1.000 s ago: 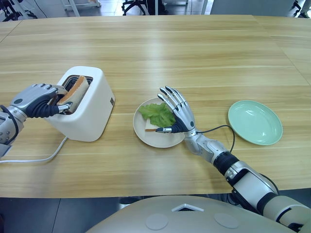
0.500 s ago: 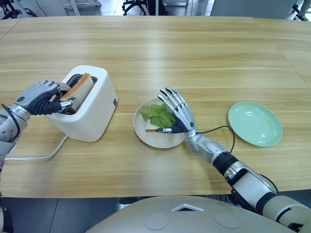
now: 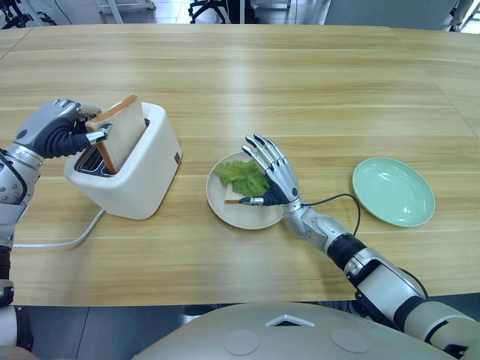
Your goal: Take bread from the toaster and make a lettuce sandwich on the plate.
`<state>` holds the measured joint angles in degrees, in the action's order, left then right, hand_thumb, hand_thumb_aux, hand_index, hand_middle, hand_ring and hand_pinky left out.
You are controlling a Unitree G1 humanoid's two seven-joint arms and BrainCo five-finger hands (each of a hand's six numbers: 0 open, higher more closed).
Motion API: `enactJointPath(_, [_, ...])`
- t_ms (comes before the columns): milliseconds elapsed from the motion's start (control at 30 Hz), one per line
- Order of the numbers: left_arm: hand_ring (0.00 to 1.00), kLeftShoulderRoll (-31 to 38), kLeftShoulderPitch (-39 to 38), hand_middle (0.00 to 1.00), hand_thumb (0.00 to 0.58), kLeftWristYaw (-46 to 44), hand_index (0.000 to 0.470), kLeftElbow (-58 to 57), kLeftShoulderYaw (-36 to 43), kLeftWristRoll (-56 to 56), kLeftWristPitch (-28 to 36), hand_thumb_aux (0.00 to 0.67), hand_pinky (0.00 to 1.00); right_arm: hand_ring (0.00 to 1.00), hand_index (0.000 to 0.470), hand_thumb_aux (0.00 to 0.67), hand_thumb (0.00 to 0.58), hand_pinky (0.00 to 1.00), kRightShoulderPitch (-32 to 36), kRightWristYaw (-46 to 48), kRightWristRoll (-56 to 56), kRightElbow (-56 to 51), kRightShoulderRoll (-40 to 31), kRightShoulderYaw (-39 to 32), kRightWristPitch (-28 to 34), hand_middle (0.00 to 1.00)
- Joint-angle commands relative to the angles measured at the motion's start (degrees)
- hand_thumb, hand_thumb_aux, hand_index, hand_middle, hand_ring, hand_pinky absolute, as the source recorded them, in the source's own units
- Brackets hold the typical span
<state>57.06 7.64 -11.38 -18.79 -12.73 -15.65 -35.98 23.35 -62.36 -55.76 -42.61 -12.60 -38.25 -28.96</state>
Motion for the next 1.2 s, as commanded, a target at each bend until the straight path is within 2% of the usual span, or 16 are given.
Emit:
enactJointPath(33, [1.00,-0.79,0.25,1.00,0.580,-1.72,0.460,2.01,-0.64,2.22,2.17,0.670,1.00,0.00,0.000,0.000,0.000,0.00,-0.45,0.52,0.62,-0.11,-0.24,0.48,-0.40,0.00])
enactJointPath(300, [1.00,-4.27,2.23,1.00,0.580,-1.72,0.460,0.60,0.38,3.70,3.06,0.670,1.00,0.00,0.000,0.000,0.000,0.00,-0.71,0.79,0.74,0.23,-0.47,0.62,-0.48,0.00])
enactJointPath(1200, [1.00,-12.42,7.14,1.00,0.580,-12.02,0.460,-0.96,-6.74,26.40,9.56,0.670,1.00,0.00,0.000,0.000,0.000,0.00,-1.69,1.56,0.52,1.59,-1.83,1.33,-1.00,0.00])
